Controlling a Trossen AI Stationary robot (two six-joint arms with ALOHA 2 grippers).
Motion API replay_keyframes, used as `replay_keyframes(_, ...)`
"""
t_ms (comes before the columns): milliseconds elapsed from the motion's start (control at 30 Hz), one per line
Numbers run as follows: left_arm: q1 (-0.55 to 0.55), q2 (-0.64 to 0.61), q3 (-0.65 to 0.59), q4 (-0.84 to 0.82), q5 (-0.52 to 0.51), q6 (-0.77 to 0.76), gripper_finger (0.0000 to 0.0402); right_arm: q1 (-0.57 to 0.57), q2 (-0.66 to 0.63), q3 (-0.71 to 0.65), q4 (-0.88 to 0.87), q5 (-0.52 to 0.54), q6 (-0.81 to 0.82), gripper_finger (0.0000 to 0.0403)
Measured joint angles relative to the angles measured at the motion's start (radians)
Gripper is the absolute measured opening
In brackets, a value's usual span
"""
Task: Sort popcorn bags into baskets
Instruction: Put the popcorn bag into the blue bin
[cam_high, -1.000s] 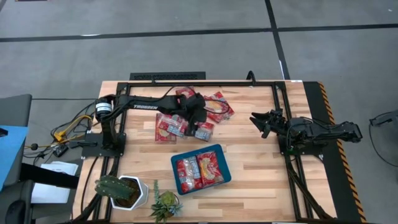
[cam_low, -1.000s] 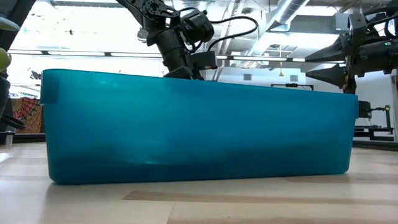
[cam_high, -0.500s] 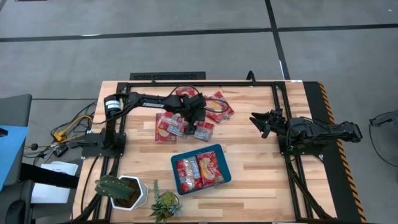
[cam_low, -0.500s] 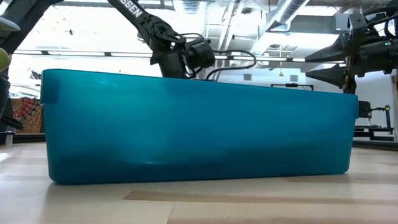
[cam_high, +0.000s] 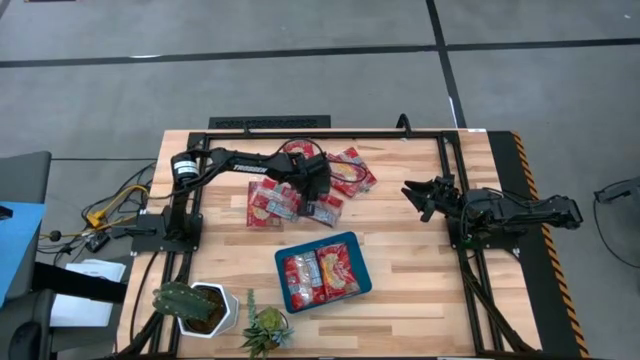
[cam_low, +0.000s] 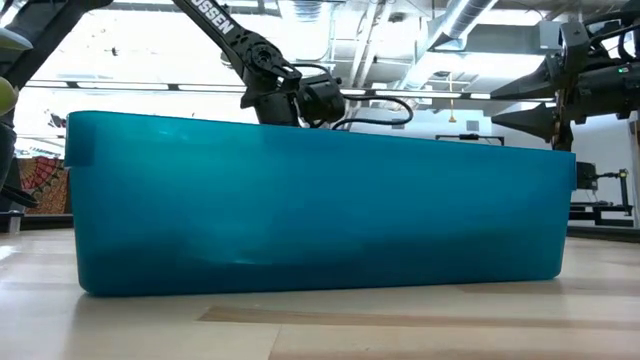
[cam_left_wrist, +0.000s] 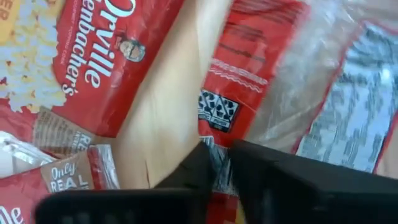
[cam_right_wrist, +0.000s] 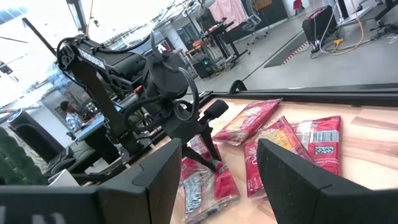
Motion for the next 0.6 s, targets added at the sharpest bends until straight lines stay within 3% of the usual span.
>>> replay_keyframes(233, -0.003, 0.005, 0.083, -0.065, -0.002, -0.002, 0.0005, 0.000, 0.000, 0.000, 0.000, 0.000, 0.000, 0.0234)
replay_keyframes(600, -0.025, 0.005, 0.288, -0.241, 0.005, -0.024, 0.0000, 0.000, 0.000, 0.000, 0.000, 0.000, 0.000, 0.0234)
